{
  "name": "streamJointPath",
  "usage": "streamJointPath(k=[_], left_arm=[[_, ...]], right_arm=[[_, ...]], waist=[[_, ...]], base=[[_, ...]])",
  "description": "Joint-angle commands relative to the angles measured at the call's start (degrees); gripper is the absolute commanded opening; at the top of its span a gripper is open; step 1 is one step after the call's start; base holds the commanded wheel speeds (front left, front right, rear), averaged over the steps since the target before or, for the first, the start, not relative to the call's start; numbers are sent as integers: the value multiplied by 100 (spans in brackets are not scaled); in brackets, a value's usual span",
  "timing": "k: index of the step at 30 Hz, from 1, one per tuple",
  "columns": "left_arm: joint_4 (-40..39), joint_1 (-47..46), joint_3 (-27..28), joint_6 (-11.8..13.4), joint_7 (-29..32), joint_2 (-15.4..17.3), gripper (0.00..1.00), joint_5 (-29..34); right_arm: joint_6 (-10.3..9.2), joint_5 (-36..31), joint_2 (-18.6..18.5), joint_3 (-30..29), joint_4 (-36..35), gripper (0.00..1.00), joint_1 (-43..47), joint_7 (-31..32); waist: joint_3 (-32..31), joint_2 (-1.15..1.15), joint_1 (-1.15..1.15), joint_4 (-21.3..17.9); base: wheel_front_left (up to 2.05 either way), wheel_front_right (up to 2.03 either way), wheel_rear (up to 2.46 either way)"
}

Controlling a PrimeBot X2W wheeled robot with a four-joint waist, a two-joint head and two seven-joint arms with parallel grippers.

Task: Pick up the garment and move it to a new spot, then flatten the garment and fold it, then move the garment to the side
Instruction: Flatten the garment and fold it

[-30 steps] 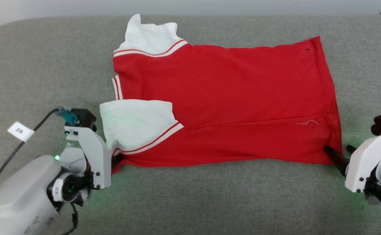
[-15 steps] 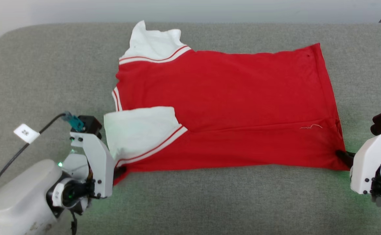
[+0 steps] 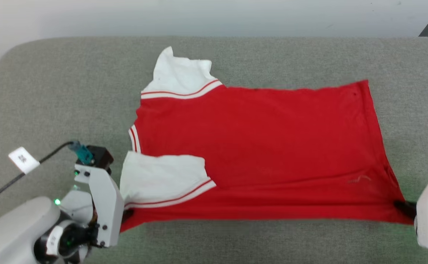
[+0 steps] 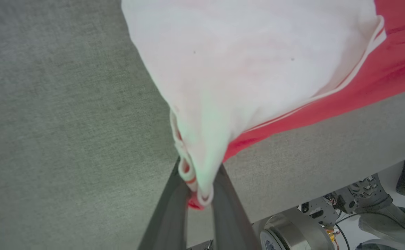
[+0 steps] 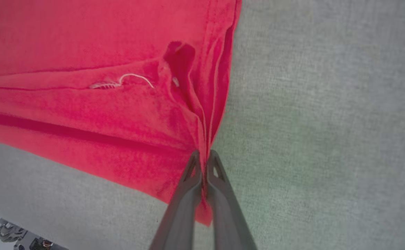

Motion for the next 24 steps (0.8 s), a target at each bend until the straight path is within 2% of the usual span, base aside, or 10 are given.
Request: streamJointPath(k=[1, 11, 12, 13, 14, 16, 17, 19, 21, 24], left_arm=[[-13, 85, -3, 69, 2, 81, 0, -10], [81, 446, -108, 153, -6, -41, 5, -212], [149, 453, -115, 133, 4, -58, 15, -228], [196, 440, -118, 112, 1, -76, 38, -228], [255, 430, -112, 110, -7, -85, 47, -227], [325, 363, -96, 106, -12, -84, 94, -188], [354, 324, -63, 133, -34, -78, 100, -183], [349, 259, -36, 154, -25, -33, 100, -134], [292, 180, -41, 168, 49, 71, 100, -78], [133, 27, -2, 218, 163, 258, 100, 3]], right_arm=[[-8, 14, -29, -88, -54, 0, 133, 54], [-7, -154, 471, -152, -256, 0, 667, 136], [-7, -157, 502, -134, -247, 0, 651, 109], [-7, -175, 534, -109, -236, 0, 645, 81], [-7, -189, 562, -79, -217, 0, 635, 61], [-7, -194, 571, -32, -196, 32, 592, -3], [-7, -210, 580, -17, -181, 42, 571, -40], [-7, -233, 580, -2, -156, 84, 533, -112], [-7, -226, 569, 10, -144, 100, 508, -175], [-7, -222, 573, -23, -137, 100, 473, -255]], waist=[[-3, 0, 0, -8], [45, 0, 0, -113], [47, 0, 0, -126], [51, 0, 0, -139], [55, 0, 0, -154], [58, 0, 0, -171], [58, 0, 0, -180], [55, 0, 0, -201], [50, 0, 0, -226], [27, 0, 0, -275]], base=[[0, 0, 0], [0, 0, 0], [0, 0, 0], [0, 0, 0], [0, 0, 0], [0, 0, 0], [0, 0, 0], [0, 0, 0], [0, 0, 0], [0, 0, 0]])
